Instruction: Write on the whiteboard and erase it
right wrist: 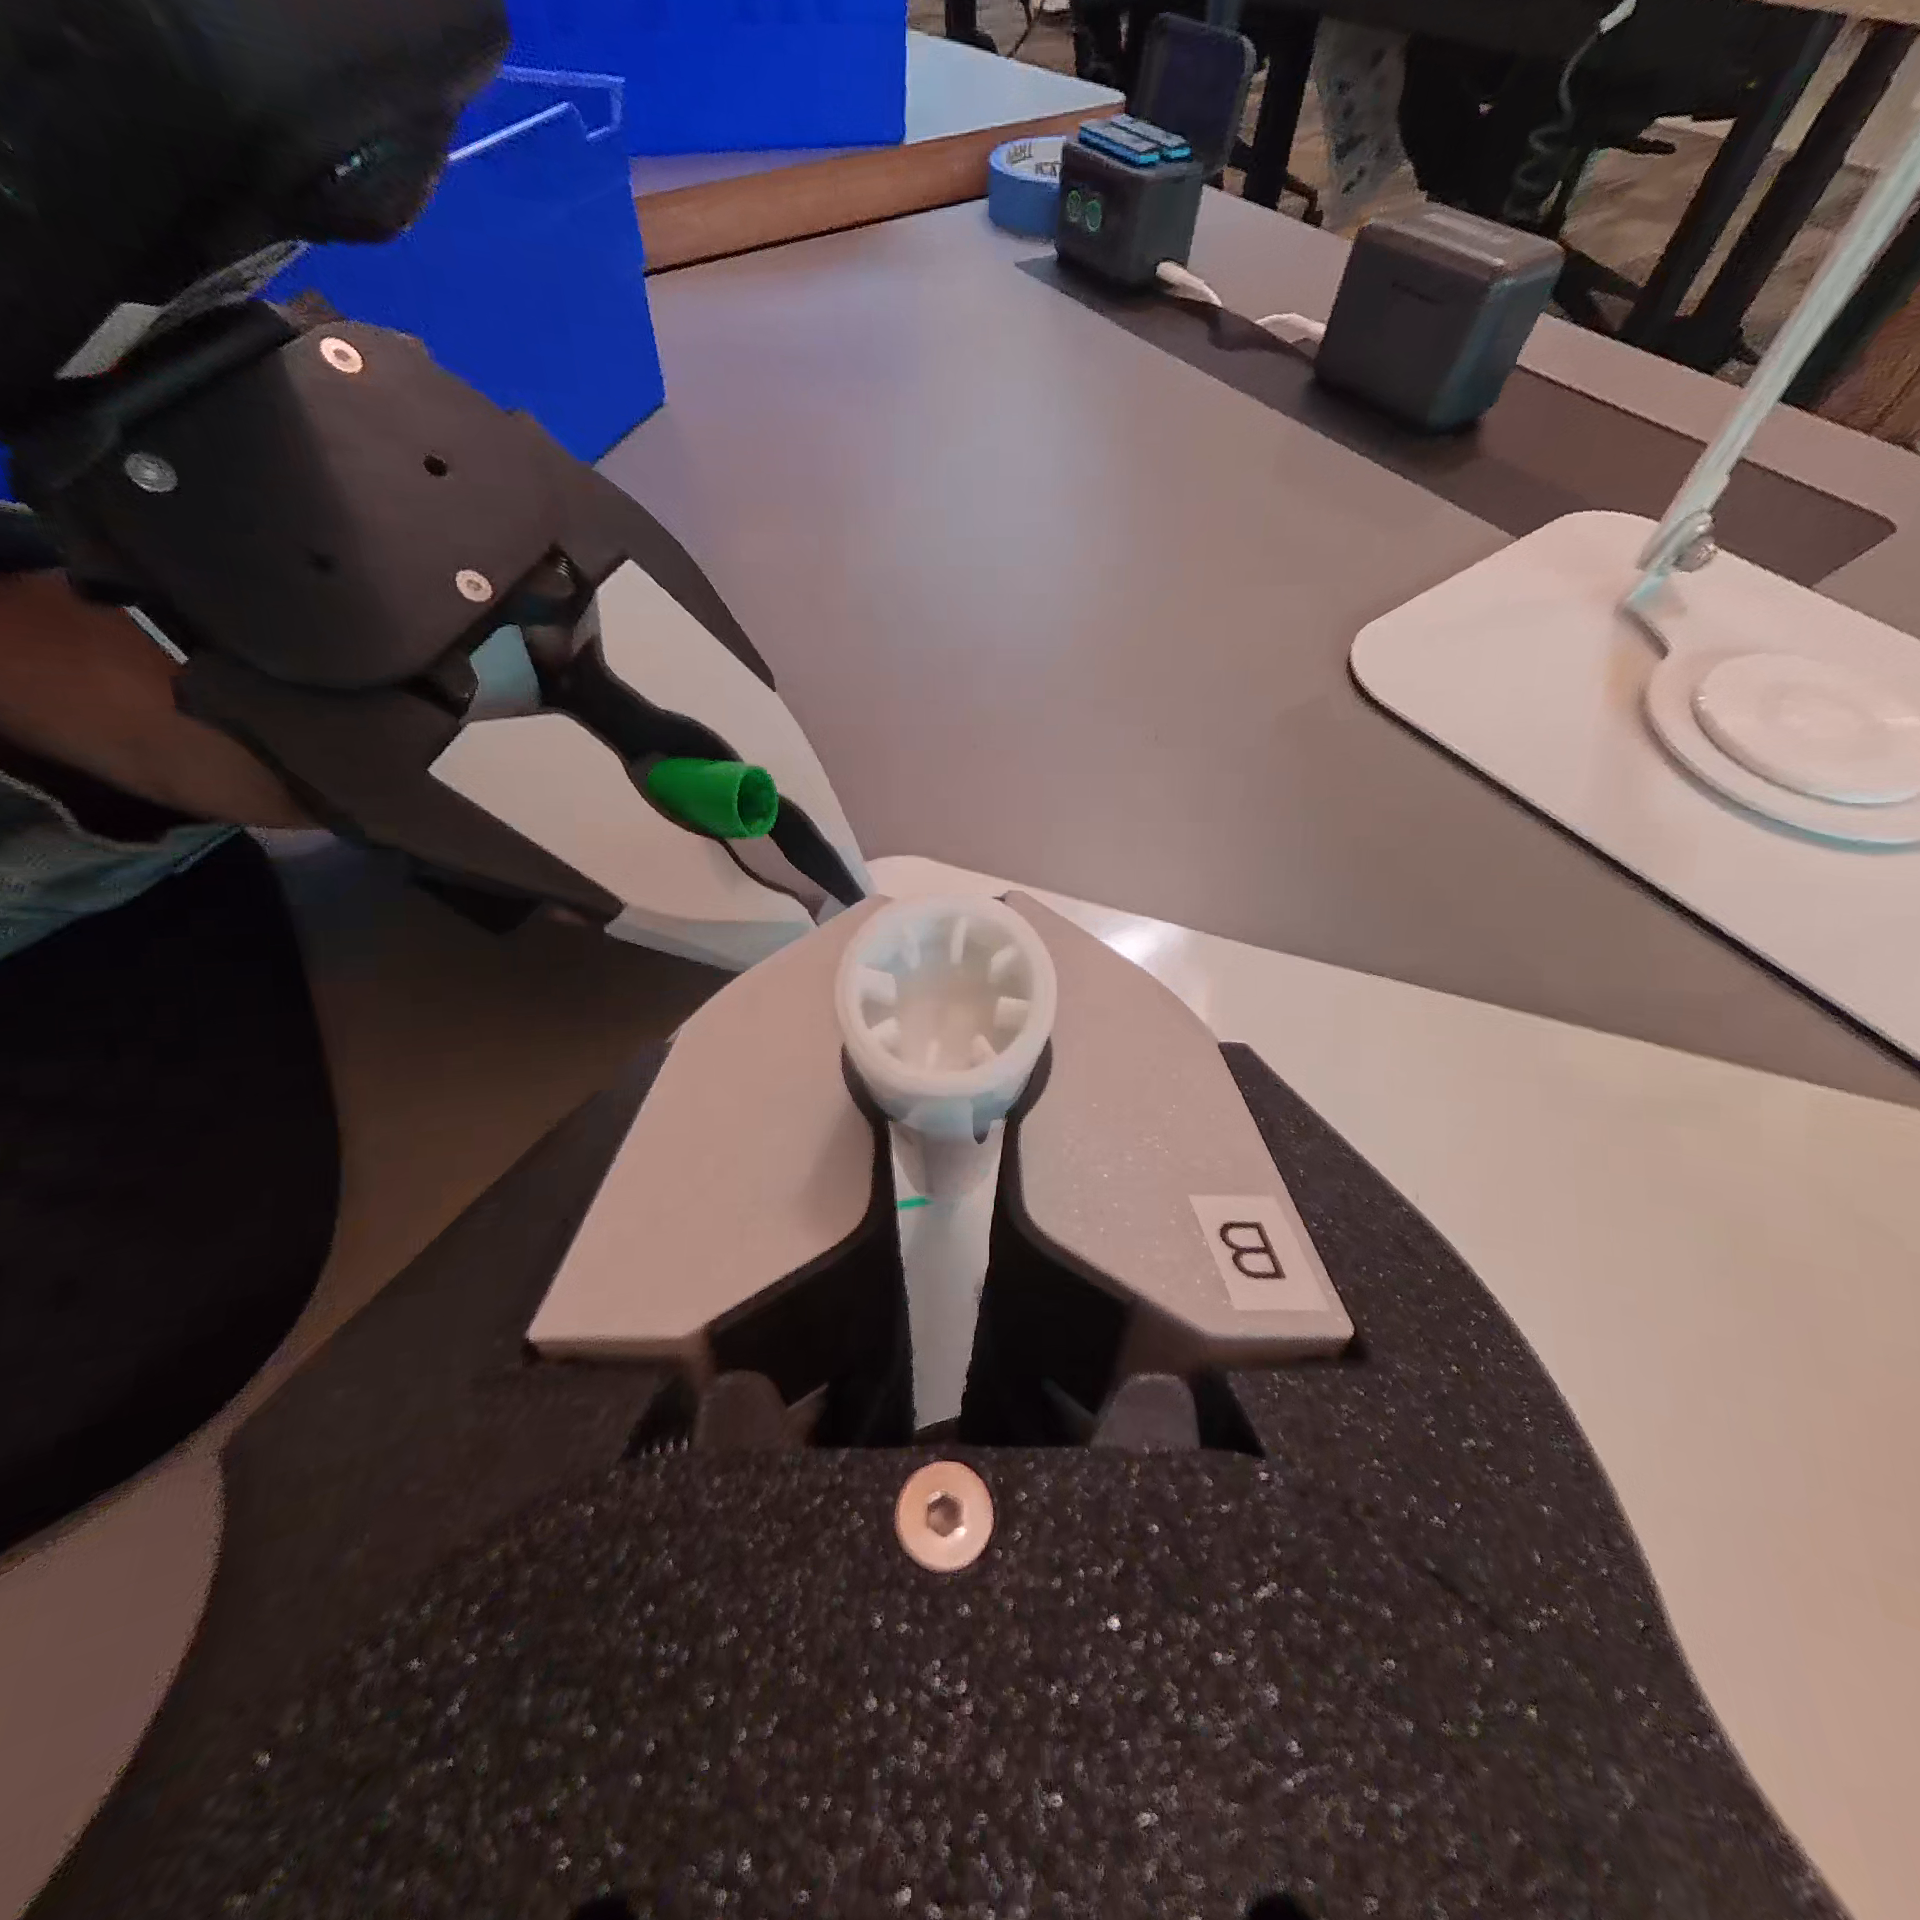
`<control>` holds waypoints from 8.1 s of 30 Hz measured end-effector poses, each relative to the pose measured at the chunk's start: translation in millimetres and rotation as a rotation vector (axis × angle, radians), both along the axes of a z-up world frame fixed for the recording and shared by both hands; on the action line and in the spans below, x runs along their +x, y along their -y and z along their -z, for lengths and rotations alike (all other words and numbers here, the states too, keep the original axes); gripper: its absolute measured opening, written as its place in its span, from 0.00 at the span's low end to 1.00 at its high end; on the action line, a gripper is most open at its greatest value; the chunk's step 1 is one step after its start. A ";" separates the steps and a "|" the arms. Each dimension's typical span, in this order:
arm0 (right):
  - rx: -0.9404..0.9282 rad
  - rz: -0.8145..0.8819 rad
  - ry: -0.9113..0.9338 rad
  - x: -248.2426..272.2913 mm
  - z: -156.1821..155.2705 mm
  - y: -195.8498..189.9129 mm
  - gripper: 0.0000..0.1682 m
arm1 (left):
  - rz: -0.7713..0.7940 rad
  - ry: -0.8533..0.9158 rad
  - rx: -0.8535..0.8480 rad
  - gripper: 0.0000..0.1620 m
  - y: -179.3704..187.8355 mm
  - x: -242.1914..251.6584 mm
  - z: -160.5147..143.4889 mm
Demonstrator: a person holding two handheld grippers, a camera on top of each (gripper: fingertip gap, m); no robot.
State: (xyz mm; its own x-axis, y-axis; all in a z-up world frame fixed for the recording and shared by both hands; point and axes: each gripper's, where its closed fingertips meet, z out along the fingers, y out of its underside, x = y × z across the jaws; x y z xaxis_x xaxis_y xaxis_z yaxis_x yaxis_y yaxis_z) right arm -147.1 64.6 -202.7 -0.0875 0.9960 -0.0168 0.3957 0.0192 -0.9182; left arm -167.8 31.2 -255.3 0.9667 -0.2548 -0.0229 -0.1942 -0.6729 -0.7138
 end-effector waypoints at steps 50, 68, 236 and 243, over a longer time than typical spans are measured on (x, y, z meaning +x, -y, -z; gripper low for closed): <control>0.052 -0.023 -0.007 -6.0 0.4 -24.2 0.09 | 0.008 0.028 0.003 0.10 -0.7 2.0 0.2; 0.027 0.082 -0.007 12.6 0.6 -73.3 0.09 | 0.012 0.034 0.003 0.10 -0.9 3.0 0.2; -0.345 -0.244 -0.386 0.8 -78.1 47.5 0.10 | 0.338 0.403 0.257 0.07 -1.8 92.4 -49.8; -0.306 -0.235 -0.309 -5.1 -58.7 51.9 0.10 | 0.304 0.334 0.177 0.06 -2.0 90.0 -34.3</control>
